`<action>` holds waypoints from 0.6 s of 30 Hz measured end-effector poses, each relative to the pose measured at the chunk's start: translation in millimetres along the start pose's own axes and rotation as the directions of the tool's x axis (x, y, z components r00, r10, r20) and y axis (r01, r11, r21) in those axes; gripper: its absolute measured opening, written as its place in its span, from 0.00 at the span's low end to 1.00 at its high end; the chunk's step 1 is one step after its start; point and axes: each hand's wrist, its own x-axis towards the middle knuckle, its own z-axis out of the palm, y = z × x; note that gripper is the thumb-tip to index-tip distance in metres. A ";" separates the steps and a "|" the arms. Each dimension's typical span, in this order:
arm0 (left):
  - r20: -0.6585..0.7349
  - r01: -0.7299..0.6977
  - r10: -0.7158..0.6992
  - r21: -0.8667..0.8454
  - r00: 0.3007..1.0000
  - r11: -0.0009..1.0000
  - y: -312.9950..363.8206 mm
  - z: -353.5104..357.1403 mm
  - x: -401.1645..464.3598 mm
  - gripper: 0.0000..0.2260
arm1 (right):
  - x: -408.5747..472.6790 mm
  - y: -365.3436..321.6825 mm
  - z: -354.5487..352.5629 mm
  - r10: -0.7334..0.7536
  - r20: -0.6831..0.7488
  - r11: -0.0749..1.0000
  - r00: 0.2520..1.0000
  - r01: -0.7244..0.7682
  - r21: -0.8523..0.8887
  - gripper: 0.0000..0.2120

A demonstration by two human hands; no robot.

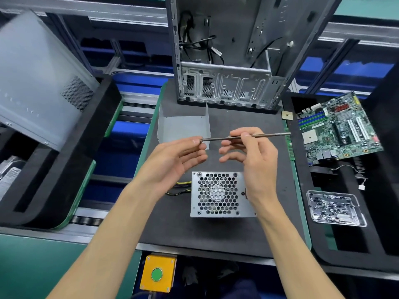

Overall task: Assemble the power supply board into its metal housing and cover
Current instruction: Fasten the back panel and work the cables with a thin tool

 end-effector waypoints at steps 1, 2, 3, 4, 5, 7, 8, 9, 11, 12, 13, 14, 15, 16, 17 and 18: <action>0.009 -0.008 0.008 0.034 1.000 0.999 -0.2 0.7 -1.0 0.04 | -0.5 -1.0 -1.2 -0.016 0.005 1.000 1.000 0.016 -0.008 0.11; 0.019 -0.020 0.018 0.069 1.000 0.997 -0.4 1.4 -2.0 0.04 | -1.1 -2.3 -2.3 -0.033 0.014 0.999 0.999 0.033 -0.019 0.11; 0.028 -0.036 0.033 0.101 0.999 0.994 -0.8 1.7 -2.8 0.05 | -1.7 -3.6 -3.0 -0.050 0.025 0.998 0.998 0.051 -0.032 0.11; 0.039 -0.055 0.051 0.124 0.998 0.991 -1.0 2.2 -3.1 0.05 | -1.9 -5.0 -3.5 -0.067 0.035 0.997 0.997 0.069 -0.044 0.11; 0.048 -0.071 0.066 0.134 0.997 0.988 -1.1 3.0 -3.4 0.05 | -2.3 -6.5 -3.8 -0.082 0.042 0.995 0.996 0.084 -0.055 0.11; 0.050 -0.085 0.080 0.109 0.996 0.990 -1.3 4.2 -3.2 0.06 | -2.5 -9.2 -4.1 -0.104 0.045 0.992 0.994 0.107 -0.069 0.11; 0.044 -0.083 0.080 0.082 0.996 0.993 -1.3 4.1 -2.4 0.07 | -2.6 -10.1 -4.1 -0.113 0.044 0.991 0.993 0.116 -0.072 0.11; 0.037 -0.079 0.077 0.055 0.996 0.995 -0.9 3.6 -1.8 0.07 | -2.9 -10.5 -3.9 -0.117 0.043 0.990 0.992 0.120 -0.075 0.11; 0.040 -0.072 0.071 0.029 0.997 0.997 0.4 1.2 -1.0 0.05 | -3.6 -10.8 -3.5 -0.118 0.046 0.989 0.992 0.121 -0.082 0.11; 0.051 -0.071 0.070 0.030 0.996 0.997 1.1 -0.3 -1.0 0.05 | -3.9 -10.9 -3.5 -0.118 0.047 0.989 0.992 0.122 -0.086 0.11; 0.062 -0.072 0.070 0.039 0.996 0.997 1.4 -1.4 -1.2 0.05 | -4.1 -10.8 -3.4 -0.120 0.048 0.988 0.992 0.124 -0.091 0.11; 0.069 -0.075 0.071 0.051 0.995 0.996 1.6 -2.4 -1.7 0.06 | -4.2 -10.8 -3.1 -0.124 0.049 0.987 0.991 0.128 -0.097 0.11; 0.073 -0.079 0.075 0.062 0.995 0.995 1.7 -3.3 -2.3 0.06 | -4.5 -10.7 -2.4 -0.127 0.051 0.986 0.991 0.132 -0.102 0.11; 0.074 -0.085 0.080 0.070 0.994 0.994 1.6 -3.9 -2.7 0.06 | -4.5 -10.8 -1.6 -0.129 0.053 0.986 0.990 0.134 -0.103 0.11; 0.076 -0.092 0.086 0.076 0.993 0.993 1.8 -4.3 -3.1 0.06 | -4.6 -10.7 -0.6 -0.128 0.053 0.986 0.990 0.133 -0.100 0.11; 0.077 -0.099 0.092 0.084 0.993 0.992 2.2 -4.6 -3.8 0.06 | -4.7 -10.7 0.2 -0.126 0.054 0.987 0.991 0.131 -0.096 0.12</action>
